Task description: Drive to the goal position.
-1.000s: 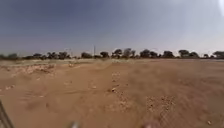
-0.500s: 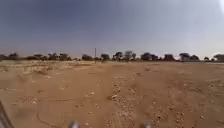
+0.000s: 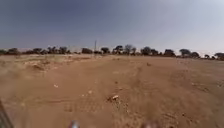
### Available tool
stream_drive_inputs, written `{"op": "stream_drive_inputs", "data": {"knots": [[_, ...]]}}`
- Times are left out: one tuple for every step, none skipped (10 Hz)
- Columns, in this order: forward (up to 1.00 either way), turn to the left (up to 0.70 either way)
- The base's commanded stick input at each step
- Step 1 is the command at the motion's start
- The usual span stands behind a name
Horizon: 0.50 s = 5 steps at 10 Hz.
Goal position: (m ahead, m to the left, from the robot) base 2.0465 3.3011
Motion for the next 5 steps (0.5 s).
{"op": "stream_drive_inputs", "data": {"knots": [[0.5,-0.41],[0.5,-0.5],[0.5,-0.41],[0.5,0.0],[0.5,0.0]]}}
